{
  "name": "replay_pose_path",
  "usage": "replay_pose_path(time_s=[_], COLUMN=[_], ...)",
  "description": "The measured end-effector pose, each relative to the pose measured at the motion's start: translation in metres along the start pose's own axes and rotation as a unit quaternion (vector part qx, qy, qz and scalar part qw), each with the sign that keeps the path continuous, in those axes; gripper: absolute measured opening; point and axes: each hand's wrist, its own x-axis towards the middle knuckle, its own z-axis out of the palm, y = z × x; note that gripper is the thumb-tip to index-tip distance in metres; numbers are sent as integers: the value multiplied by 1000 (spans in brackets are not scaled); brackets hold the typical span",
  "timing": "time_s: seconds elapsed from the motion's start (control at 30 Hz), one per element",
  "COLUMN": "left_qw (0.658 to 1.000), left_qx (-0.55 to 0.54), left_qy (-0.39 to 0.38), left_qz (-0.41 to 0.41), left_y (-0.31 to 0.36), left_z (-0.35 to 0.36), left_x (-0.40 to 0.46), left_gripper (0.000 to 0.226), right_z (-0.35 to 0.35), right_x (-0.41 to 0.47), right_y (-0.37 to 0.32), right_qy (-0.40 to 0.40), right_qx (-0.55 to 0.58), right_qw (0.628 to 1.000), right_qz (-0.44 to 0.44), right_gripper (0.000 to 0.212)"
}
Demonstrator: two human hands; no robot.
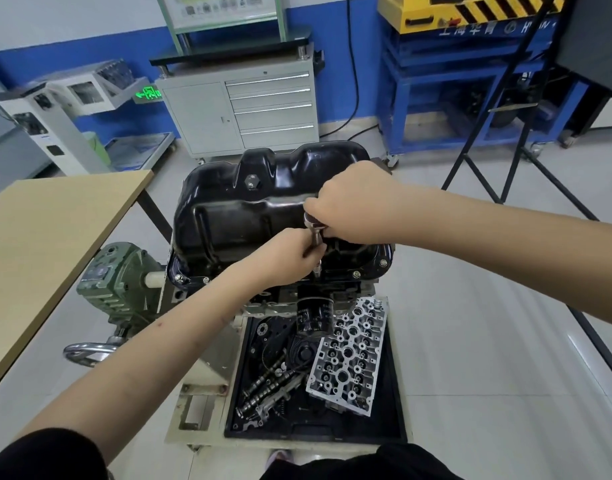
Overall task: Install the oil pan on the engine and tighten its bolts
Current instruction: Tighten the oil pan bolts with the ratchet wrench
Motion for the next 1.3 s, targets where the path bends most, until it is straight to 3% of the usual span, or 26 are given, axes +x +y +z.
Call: replay_pose_path(time_s=[0.1, 0.17, 0.23, 0.33, 0.47, 0.57, 0.63, 0.8, 0.9, 1.03, 1.1, 1.2, 1.3], left_qw=[999, 999, 1000, 1000, 1000, 998, 998, 999, 1000, 999, 999, 1000, 1000], left_qx=[18, 20, 8, -8, 14, 31, 33, 14, 21, 23, 11, 0, 25], left_qy=[-33, -38, -28, 4, -5, -53, -60, -29, -22, -42, -41, -16, -2], left_qz=[-1, 6, 6, 13, 9, 6, 5, 15, 2, 3, -6, -11, 0], left_y=[0, -1, -3, -4, -4, -4, -5, -4, -1, 0, -1, 0, 2], left_z=[-2, -2, -1, 1, 0, -5, -7, -5, -2, -2, -3, -1, 1], left_x=[1, 0, -3, -5, -1, 1, 1, -3, -1, 1, 0, -1, 1], left_gripper=[32, 33, 30, 28, 33, 32, 31, 42, 40, 34, 35, 37, 36], right_z=[2, 1, 1, 1, 1, 2, -2, -4, -4, -2, -4, -4, -1], right_x=[1, 1, 1, 0, 2, 1, -1, -3, -3, -5, -5, -5, -3], right_y=[8, 9, 9, 4, -1, 0, -1, -10, -8, -1, -1, -2, -4], right_qy=[17, 20, 20, -18, -6, -13, -12, -35, -16, -17, -14, -36, -16], right_qx=[2, 5, 17, 47, 38, 29, 27, 94, 72, 29, 18, 48, 51], right_qw=[998, 997, 999, 998, 999, 999, 1000, 992, 996, 999, 1000, 996, 998], right_qz=[-66, -73, -33, 37, 25, -5, 6, 70, 40, -14, 9, 67, 42], right_gripper=[28, 21, 15, 39, 17, 28, 19, 30, 17, 29, 17, 37, 25])
